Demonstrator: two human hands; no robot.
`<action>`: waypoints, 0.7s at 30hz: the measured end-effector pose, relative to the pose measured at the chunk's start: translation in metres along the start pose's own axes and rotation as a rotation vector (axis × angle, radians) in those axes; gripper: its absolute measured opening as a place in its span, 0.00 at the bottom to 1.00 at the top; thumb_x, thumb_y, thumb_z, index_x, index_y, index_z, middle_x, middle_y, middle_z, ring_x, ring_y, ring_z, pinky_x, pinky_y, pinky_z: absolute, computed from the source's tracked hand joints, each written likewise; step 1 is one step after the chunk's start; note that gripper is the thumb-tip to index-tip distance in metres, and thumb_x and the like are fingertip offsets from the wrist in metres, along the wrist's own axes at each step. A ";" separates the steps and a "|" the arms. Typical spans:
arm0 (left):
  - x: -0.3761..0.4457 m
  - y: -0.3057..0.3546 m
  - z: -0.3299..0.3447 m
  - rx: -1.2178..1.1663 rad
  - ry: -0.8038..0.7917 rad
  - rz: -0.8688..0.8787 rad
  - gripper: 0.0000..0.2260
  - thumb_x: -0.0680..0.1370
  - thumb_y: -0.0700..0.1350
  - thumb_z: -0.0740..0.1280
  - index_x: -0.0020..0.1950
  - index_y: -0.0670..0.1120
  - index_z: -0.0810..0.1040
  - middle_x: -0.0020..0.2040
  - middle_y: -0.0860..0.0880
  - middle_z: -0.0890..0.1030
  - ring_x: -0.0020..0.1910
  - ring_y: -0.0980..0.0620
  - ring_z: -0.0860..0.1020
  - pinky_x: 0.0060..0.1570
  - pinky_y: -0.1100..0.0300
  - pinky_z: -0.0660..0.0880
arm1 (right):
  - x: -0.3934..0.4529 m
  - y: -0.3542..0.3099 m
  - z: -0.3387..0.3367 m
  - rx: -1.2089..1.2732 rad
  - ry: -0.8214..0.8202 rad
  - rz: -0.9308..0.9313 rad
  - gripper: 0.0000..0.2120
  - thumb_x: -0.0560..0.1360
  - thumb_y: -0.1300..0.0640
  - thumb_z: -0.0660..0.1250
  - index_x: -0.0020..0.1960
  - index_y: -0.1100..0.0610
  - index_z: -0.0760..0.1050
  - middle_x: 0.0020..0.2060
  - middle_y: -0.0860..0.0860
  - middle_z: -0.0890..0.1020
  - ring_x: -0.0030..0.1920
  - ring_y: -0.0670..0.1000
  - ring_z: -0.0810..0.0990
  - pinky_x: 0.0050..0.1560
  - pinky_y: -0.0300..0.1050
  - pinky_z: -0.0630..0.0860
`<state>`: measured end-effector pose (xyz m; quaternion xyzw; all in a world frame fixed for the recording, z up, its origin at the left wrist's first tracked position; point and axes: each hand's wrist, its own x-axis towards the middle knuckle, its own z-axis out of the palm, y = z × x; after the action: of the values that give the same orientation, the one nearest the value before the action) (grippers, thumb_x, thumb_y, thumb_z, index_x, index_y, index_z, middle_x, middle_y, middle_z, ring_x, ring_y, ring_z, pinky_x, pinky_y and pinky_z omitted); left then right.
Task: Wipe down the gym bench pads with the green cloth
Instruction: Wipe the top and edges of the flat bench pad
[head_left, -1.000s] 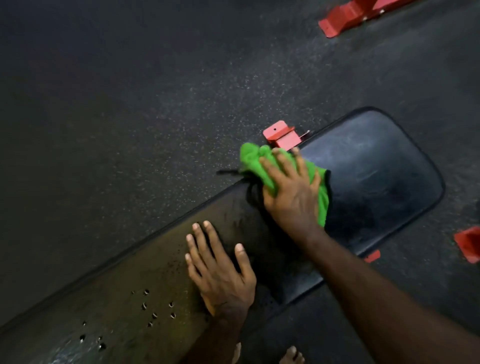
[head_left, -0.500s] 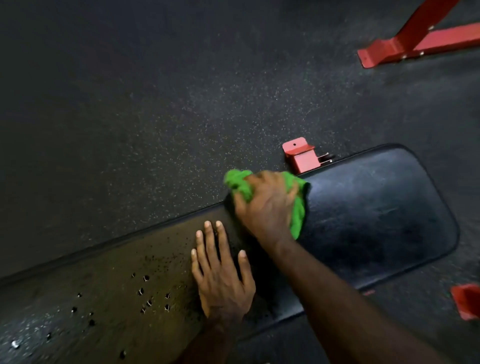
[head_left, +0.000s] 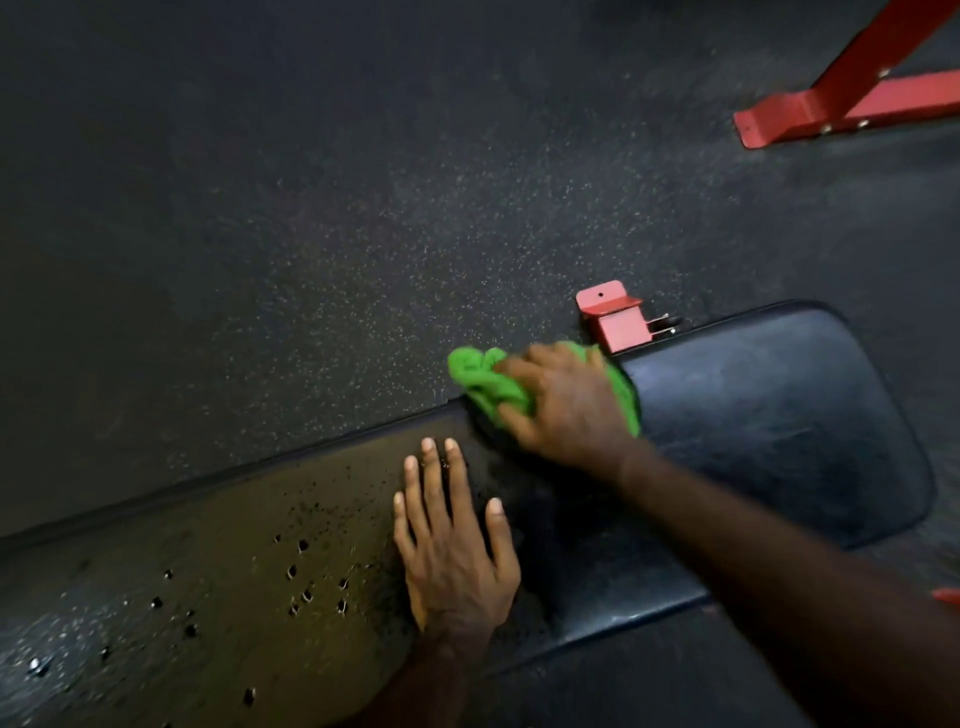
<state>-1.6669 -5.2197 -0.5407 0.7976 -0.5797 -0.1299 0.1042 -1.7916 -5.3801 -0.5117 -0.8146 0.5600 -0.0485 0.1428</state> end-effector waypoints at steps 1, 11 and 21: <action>-0.001 -0.001 0.000 0.007 -0.003 0.001 0.32 0.82 0.56 0.54 0.84 0.46 0.56 0.85 0.47 0.55 0.84 0.46 0.52 0.80 0.44 0.52 | 0.009 0.016 -0.007 -0.041 -0.034 0.057 0.25 0.72 0.35 0.59 0.58 0.48 0.82 0.49 0.52 0.84 0.52 0.60 0.82 0.55 0.58 0.75; -0.003 -0.003 0.002 -0.015 0.004 0.003 0.31 0.82 0.54 0.56 0.84 0.46 0.55 0.85 0.47 0.54 0.84 0.46 0.51 0.80 0.43 0.53 | -0.031 -0.019 0.021 0.035 0.082 -0.062 0.26 0.71 0.40 0.63 0.67 0.45 0.80 0.64 0.51 0.80 0.64 0.59 0.75 0.64 0.63 0.69; -0.003 -0.003 0.002 -0.017 -0.005 0.013 0.30 0.83 0.52 0.54 0.85 0.45 0.54 0.85 0.47 0.52 0.84 0.46 0.50 0.80 0.43 0.53 | -0.048 -0.050 0.039 0.100 0.165 0.147 0.26 0.73 0.41 0.64 0.69 0.44 0.78 0.72 0.51 0.76 0.73 0.61 0.70 0.70 0.69 0.65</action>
<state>-1.6660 -5.2162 -0.5437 0.7927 -0.5839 -0.1360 0.1103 -1.7547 -5.3119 -0.5306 -0.7564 0.6251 -0.1327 0.1396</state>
